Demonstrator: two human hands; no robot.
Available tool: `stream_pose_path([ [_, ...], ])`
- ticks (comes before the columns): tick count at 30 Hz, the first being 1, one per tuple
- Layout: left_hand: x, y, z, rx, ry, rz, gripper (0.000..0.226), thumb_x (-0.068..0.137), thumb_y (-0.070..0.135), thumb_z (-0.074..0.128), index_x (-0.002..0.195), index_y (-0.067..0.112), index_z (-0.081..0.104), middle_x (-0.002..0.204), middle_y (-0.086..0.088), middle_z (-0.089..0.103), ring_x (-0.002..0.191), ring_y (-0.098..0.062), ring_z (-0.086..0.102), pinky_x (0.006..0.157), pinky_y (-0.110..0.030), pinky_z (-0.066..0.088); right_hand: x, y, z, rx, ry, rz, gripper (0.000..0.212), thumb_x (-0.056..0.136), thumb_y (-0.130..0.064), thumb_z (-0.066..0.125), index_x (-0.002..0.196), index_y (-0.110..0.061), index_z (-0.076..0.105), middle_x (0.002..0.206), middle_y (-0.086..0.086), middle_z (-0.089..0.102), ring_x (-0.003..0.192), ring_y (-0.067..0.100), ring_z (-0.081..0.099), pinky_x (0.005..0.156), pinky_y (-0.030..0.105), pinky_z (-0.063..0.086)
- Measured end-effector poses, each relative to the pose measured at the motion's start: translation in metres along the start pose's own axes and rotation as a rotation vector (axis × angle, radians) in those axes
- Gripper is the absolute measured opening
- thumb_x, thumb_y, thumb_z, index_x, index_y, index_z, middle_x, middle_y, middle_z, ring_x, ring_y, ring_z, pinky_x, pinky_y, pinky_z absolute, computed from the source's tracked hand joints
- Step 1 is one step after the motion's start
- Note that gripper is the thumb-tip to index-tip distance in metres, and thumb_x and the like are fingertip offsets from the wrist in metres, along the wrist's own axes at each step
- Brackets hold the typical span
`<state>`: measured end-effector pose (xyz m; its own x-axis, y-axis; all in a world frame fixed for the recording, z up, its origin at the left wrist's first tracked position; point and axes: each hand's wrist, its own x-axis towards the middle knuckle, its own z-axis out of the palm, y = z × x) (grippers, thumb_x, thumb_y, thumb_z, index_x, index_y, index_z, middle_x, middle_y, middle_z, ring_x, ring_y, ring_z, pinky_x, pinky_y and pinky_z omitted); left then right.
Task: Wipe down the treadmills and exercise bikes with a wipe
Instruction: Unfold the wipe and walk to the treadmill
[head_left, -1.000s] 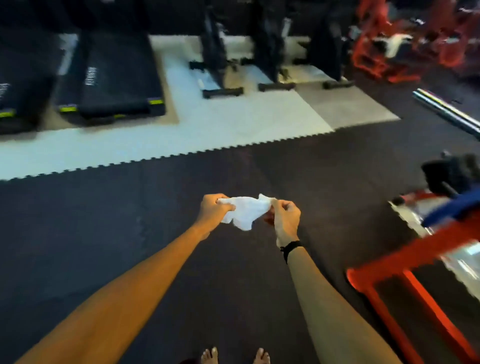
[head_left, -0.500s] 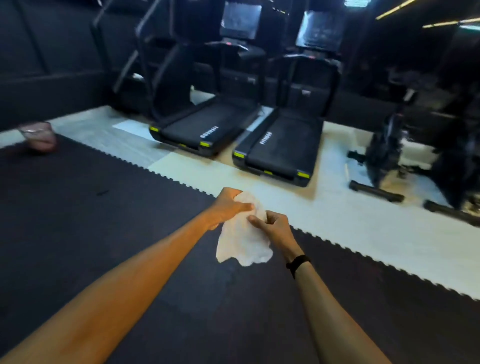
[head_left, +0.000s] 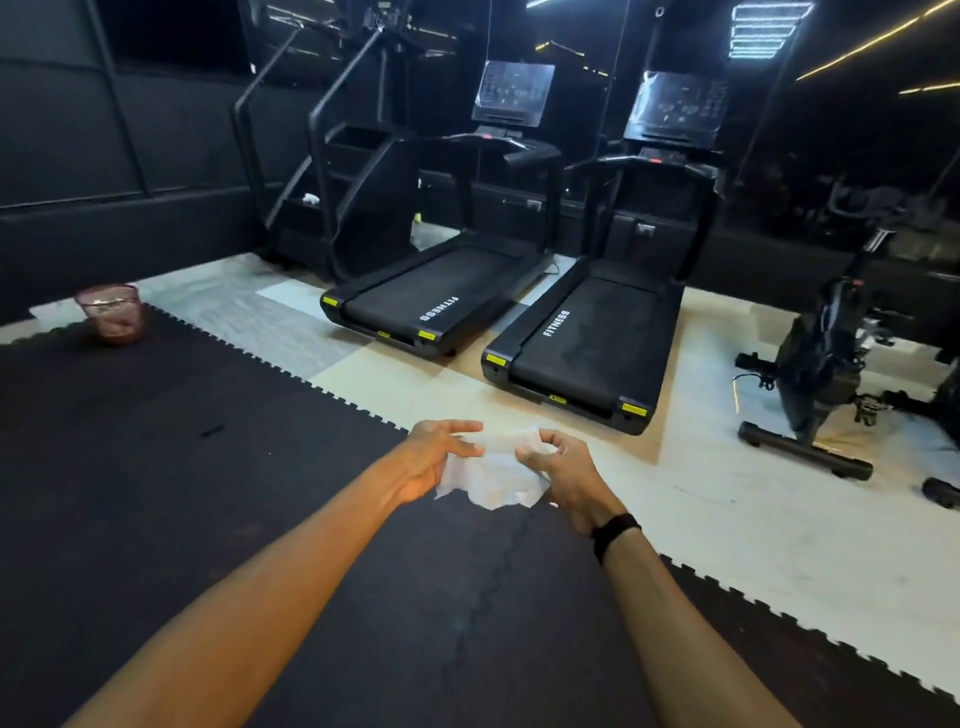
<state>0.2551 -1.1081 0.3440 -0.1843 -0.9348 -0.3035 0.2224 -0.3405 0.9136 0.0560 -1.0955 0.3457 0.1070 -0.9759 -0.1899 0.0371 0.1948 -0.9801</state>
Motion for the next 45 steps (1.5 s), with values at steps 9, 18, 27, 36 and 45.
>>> stream_pose_path([
  [9, 0.082, 0.009, 0.009, 0.075, 0.081, 0.048, 0.045, 0.075, -0.022, 0.062, 0.106, 0.009, 0.073, 0.11, -0.017, 0.069, 0.095, -0.026, 0.068, 0.084, -0.04, 0.057, 0.077, 0.014, -0.03, 0.358, 0.103, 0.166, 0.035, 0.092, 0.003, 0.065, 0.124, -0.007, 0.055, 0.113, 0.018, 0.067, 0.086, 0.027, 0.069, 0.062, 0.036, 0.058],
  [18, 0.197, 0.063, 0.024, -0.041, 0.153, 0.178, 0.041, 0.078, -0.021, 0.056, 0.095, 0.011, 0.073, 0.093, -0.003, 0.071, 0.078, -0.015, 0.064, 0.06, -0.018, 0.053, 0.184, -0.043, -0.062, 0.113, 0.137, -0.016, 0.04, 0.088, 0.018, 0.056, 0.124, 0.001, 0.06, 0.11, 0.02, 0.069, 0.085, 0.024, 0.067, 0.07, 0.036, 0.058],
  [27, 0.272, 0.116, 0.013, -0.095, -0.004, 0.345, 0.039, 0.086, -0.018, 0.052, 0.092, 0.014, 0.073, 0.07, 0.002, 0.068, 0.063, -0.012, 0.061, 0.059, -0.02, 0.052, 0.262, -0.088, -0.086, -0.006, -0.064, -0.306, 0.039, 0.088, 0.02, 0.055, 0.12, -0.001, 0.064, 0.115, 0.012, 0.073, 0.096, 0.023, 0.071, 0.078, 0.03, 0.059],
  [36, 0.3, 0.142, 0.014, 0.06, 0.055, 0.335, 0.031, 0.089, -0.008, 0.045, 0.079, 0.01, 0.069, 0.091, -0.008, 0.071, 0.069, -0.012, 0.062, 0.049, -0.021, 0.046, 0.313, -0.117, -0.091, -0.231, -0.04, -0.304, 0.033, 0.095, 0.01, 0.048, 0.098, -0.01, 0.074, 0.104, 0.009, 0.071, 0.094, 0.021, 0.066, 0.069, 0.026, 0.056],
  [45, 0.329, 0.159, 0.024, 0.108, 0.061, 0.259, 0.015, 0.094, 0.011, 0.056, 0.091, 0.01, 0.07, 0.089, -0.013, 0.056, 0.079, -0.027, 0.052, 0.055, -0.025, 0.046, 0.336, -0.123, -0.098, -0.437, -0.157, -0.412, 0.007, 0.089, 0.002, 0.067, 0.092, -0.001, 0.072, 0.097, 0.015, 0.069, 0.088, 0.021, 0.065, 0.07, 0.023, 0.054],
])
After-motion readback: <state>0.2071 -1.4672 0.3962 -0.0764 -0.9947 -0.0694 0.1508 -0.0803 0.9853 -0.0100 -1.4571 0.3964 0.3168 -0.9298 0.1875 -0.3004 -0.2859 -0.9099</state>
